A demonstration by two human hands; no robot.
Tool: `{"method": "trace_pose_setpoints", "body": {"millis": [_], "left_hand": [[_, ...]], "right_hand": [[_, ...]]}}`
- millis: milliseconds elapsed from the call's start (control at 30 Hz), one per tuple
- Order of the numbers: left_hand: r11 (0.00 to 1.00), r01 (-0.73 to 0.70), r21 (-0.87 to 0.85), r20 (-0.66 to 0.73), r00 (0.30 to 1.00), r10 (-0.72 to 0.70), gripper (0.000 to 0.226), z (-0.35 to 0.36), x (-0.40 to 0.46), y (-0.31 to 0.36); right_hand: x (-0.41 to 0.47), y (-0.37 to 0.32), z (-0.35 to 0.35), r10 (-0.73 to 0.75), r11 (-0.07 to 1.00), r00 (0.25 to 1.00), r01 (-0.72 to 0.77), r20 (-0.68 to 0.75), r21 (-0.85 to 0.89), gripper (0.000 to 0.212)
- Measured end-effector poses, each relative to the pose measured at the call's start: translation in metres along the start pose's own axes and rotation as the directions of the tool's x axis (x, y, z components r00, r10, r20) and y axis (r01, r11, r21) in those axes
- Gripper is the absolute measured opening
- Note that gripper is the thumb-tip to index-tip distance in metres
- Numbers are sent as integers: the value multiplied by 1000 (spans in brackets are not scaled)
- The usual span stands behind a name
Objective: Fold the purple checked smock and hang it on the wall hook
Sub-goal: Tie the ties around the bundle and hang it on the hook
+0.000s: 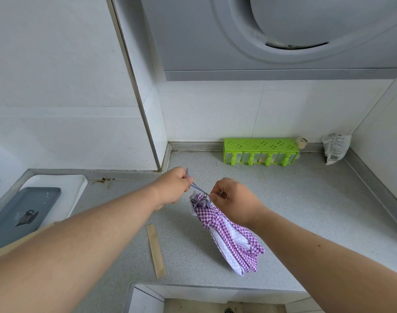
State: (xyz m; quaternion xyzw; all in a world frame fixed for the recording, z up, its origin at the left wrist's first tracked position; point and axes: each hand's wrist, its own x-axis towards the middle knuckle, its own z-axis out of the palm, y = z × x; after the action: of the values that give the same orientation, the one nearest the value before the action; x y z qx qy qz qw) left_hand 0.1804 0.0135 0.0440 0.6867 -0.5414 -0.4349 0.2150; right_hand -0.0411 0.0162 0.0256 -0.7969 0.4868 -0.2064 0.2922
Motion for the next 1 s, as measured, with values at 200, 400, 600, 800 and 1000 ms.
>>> {"method": "trace_pose_setpoints", "body": {"millis": [200,400,600,800,1000], "left_hand": [[990,-51,134,-136,988,69,22,-2,-2,-2],[971,-62,230,-216,970,113,24,0,-8,-2],[988,-63,144,-147,986,84,18,11,-17,10],[988,-72,135,-43,996,78,21,13,-21,21],[994,-96,49,-6,995,96,19,14,-27,38]], "right_hand": [[-2,-3,-2,0,999,994,4,108,-32,11],[-3,-5,-1,-10,997,986,22,167,-72,10],[-5,-7,1,-28,996,976,46,215,-79,21],[-6,-4,5,102,981,957,-141,271,130,9],[-9,-8,2,112,914,953,-211,283,347,24]]}}
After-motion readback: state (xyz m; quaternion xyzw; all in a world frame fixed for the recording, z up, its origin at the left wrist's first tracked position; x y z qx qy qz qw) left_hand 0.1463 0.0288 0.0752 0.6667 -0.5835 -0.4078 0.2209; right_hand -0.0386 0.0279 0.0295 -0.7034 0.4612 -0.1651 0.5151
